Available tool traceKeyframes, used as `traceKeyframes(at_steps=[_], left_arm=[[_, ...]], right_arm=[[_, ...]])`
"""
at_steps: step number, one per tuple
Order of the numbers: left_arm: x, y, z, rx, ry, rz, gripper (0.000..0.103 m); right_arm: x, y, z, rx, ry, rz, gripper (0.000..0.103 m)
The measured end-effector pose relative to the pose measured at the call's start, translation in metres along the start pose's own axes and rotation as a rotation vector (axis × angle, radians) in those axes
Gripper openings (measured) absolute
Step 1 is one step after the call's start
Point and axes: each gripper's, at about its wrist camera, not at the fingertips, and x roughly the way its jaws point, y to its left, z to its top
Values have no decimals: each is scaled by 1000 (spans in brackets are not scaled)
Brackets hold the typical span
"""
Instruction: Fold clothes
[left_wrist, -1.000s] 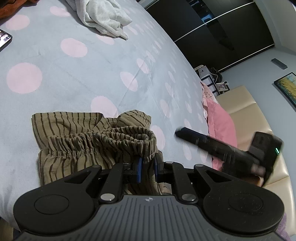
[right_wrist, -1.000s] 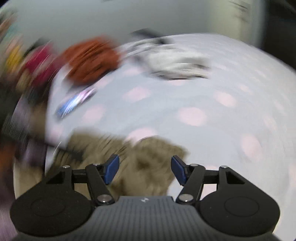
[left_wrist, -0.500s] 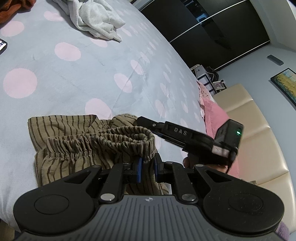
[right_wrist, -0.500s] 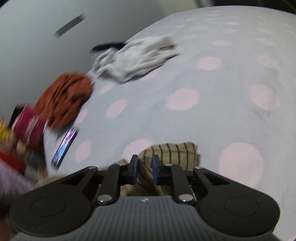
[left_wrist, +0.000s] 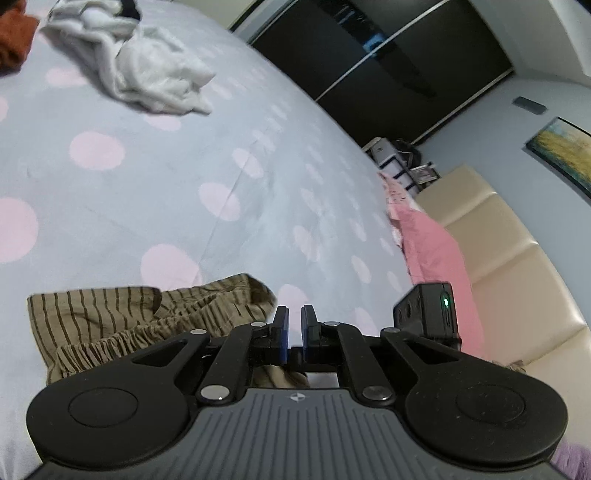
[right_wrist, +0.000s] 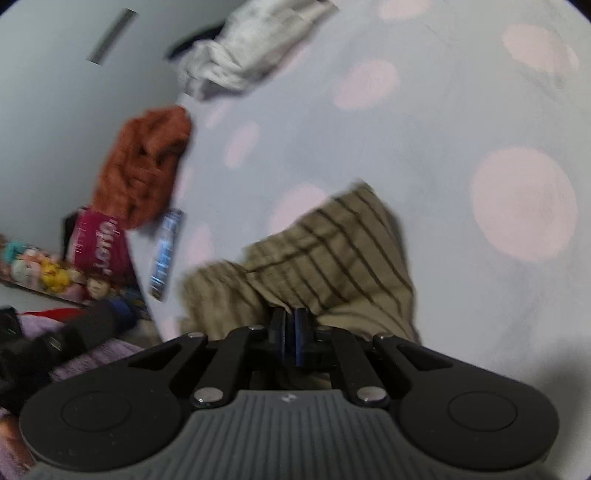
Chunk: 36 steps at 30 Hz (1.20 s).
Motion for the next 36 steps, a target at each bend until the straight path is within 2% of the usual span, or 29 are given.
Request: traceKeyframes(at_steps=[5, 10, 13, 18, 22, 25, 26, 28, 30, 32, 36], left_arm=[[3, 7, 6, 12, 21, 70, 5], [4, 5, -11, 101, 138, 112, 5], [10, 3, -20, 159, 178, 111, 5], [35, 7, -22, 225, 161, 120, 5], [53, 11, -26, 243, 163, 91, 5], [59, 10, -29, 251, 167, 87, 5], [60, 10, -29, 250, 169, 84, 5], [63, 9, -29, 253, 171, 78, 5], [63, 7, -30, 264, 174, 83, 5], [62, 3, -30, 280, 170, 90, 5], [59, -3, -30, 315, 177, 115, 5]], right_arm=[[7, -8, -7, 29, 25, -18, 6], [13, -20, -12, 95, 46, -16, 6], [14, -23, -12, 118, 47, -7, 6], [8, -11, -12, 61, 45, -43, 7], [0, -6, -13, 32, 45, -70, 8], [-12, 1, -11, -9, 55, -110, 17], [-19, 5, -10, -34, 55, -144, 27], [-36, 13, -8, -93, 24, -220, 40], [-53, 18, -7, -134, -36, -244, 40], [-65, 21, -7, -163, -103, -210, 40], [-63, 30, -9, -237, -130, -172, 40]])
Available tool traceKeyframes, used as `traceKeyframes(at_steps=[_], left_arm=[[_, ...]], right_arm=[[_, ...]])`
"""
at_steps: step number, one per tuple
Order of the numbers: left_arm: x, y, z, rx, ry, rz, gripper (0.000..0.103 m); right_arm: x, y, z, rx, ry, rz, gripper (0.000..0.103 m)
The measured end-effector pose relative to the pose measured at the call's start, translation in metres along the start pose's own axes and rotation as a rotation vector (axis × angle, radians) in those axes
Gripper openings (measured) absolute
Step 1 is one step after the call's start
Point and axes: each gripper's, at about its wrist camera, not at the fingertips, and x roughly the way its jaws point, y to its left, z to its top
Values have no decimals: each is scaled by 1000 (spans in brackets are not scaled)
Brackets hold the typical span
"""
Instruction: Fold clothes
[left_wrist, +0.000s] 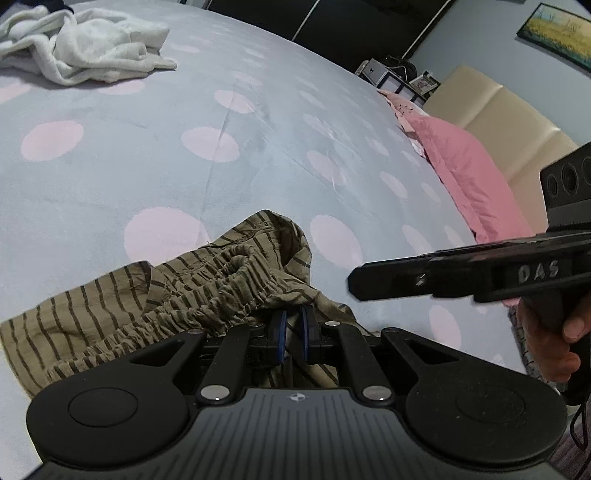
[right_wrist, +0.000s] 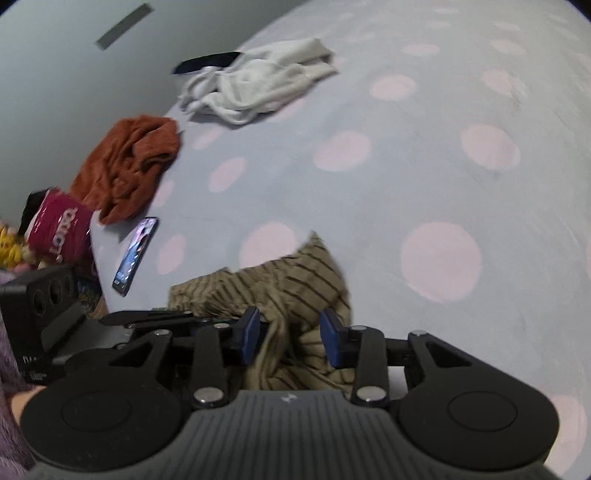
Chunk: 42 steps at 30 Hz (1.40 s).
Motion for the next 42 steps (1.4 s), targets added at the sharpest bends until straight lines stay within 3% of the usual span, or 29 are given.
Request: traceKeyframes(at_steps=[4, 8, 14, 18, 19, 20, 22, 26, 30, 35, 42], left_arm=[[-11, -5, 1, 14, 23, 17, 6], [-36, -5, -7, 23, 50, 13, 25], [-80, 13, -16, 10, 4, 86, 26], [-89, 32, -19, -27, 12, 127, 26], [-90, 34, -20, -29, 16, 129, 26], [-91, 35, -21, -28, 19, 129, 26], [-93, 36, -22, -11, 17, 125, 26], [-90, 29, -22, 47, 9, 128, 26], [-72, 25, -23, 95, 16, 189, 26], [-50, 33, -23, 109, 50, 297, 22], [-41, 39, -24, 95, 65, 321, 21]], right_arm=[[11, 9, -1, -71, -9, 0, 40], [21, 20, 0, -122, -20, 41, 40], [38, 40, 3, -214, -19, 49, 42], [50, 45, 5, -219, -12, 49, 42], [51, 47, 4, -223, -13, 48, 39], [52, 49, 3, -227, -13, 49, 23], [48, 53, 2, -233, -17, 46, 17], [25, 55, 1, -218, -71, 26, 12], [14, 49, 1, -186, -136, -18, 12], [47, 39, 6, -167, -113, -74, 12], [80, 36, 8, -235, -68, -148, 14]])
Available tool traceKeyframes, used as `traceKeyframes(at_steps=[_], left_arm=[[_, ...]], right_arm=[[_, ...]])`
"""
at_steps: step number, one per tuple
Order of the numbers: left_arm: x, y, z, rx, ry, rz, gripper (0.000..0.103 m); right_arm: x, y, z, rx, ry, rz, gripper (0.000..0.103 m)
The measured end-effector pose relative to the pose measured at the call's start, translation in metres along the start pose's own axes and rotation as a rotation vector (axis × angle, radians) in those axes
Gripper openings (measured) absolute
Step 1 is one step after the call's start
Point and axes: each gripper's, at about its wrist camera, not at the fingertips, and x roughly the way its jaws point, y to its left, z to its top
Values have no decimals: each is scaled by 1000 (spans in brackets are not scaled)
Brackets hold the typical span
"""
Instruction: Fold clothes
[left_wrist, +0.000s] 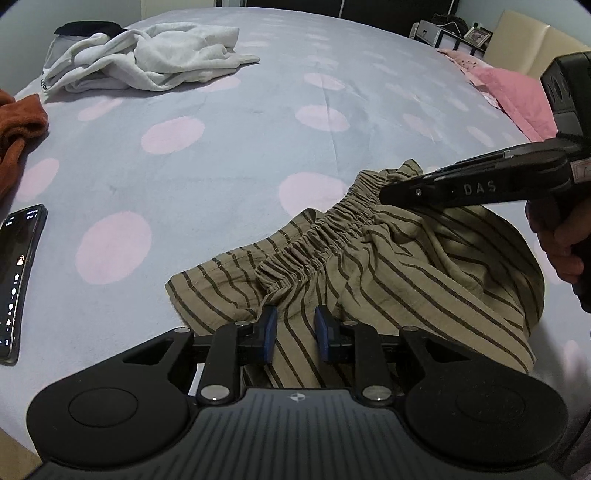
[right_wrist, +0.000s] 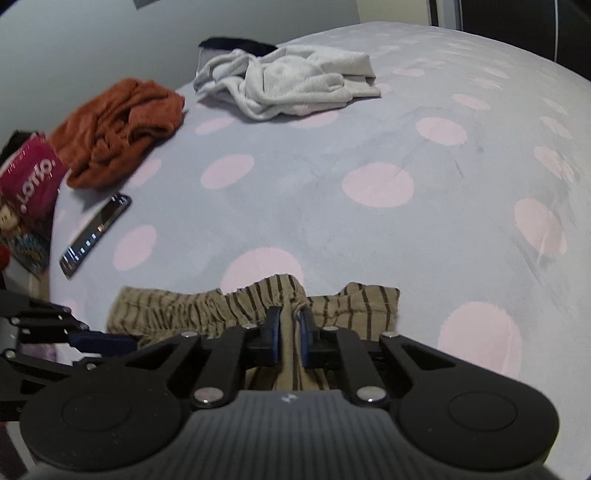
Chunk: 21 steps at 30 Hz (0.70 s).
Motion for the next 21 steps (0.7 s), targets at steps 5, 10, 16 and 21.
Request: traceKeyframes(at_steps=[5, 10, 16, 21], left_arm=[[-19, 13, 1, -122, -9, -50, 38], [-34, 23, 0, -186, -27, -11, 62], [-21, 49, -9, -382, 76, -89, 62], [1, 58, -17, -456, 135, -119, 62]], right_arm=[[-11, 1, 3, -4, -16, -10, 39], [-37, -1, 7, -4, -45, -15, 67], [-37, -14, -4, 42, 30, -21, 70], [-23, -29, -20, 135, 87, 25, 71]])
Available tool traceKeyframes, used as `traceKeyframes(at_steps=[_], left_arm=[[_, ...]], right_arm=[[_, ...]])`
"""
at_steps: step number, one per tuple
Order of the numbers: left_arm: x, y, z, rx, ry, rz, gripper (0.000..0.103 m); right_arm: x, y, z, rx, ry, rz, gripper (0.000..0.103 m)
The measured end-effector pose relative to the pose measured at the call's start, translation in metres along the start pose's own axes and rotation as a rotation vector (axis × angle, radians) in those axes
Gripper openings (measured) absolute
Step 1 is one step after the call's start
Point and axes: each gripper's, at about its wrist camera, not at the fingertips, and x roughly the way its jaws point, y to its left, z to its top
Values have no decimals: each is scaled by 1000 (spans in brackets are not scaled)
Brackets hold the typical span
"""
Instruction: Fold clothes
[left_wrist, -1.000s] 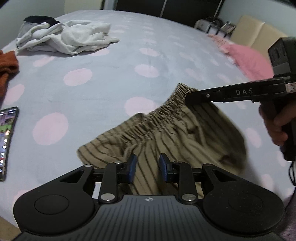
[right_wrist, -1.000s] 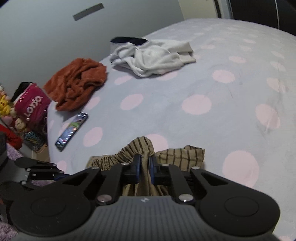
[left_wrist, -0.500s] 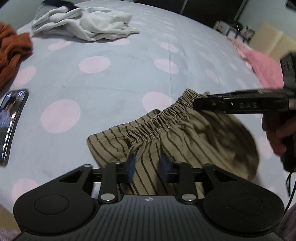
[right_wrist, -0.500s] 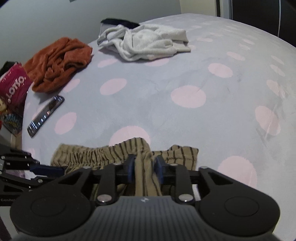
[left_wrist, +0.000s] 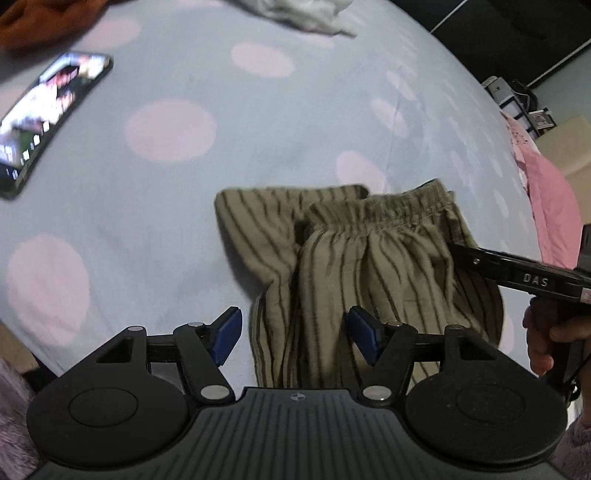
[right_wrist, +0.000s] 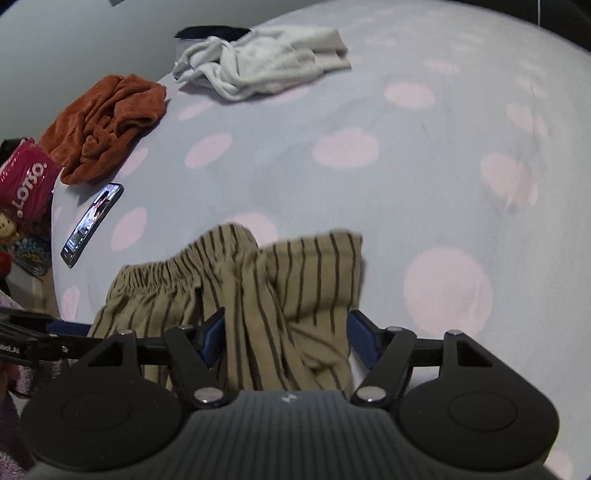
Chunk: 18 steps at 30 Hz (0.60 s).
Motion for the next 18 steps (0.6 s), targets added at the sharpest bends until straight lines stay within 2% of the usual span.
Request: traceKeyframes(at_steps=[4, 7, 10, 15, 18], left_arm=[[9, -4, 2, 22, -10, 1, 62], [12, -6, 4, 33, -13, 11, 62], [14, -11, 4, 56, -16, 28, 60], [12, -17, 3, 99, -30, 54, 44], [9, -20, 1, 133, -38, 55, 26]], right_arm=[[11, -5, -7, 52, 14, 15, 71], [15, -2, -9, 43, 14, 10, 69], [18, 5, -10, 29, 18, 8, 58], [19, 12, -10, 5, 19, 11, 32], [17, 16, -11, 0, 14, 19, 23]])
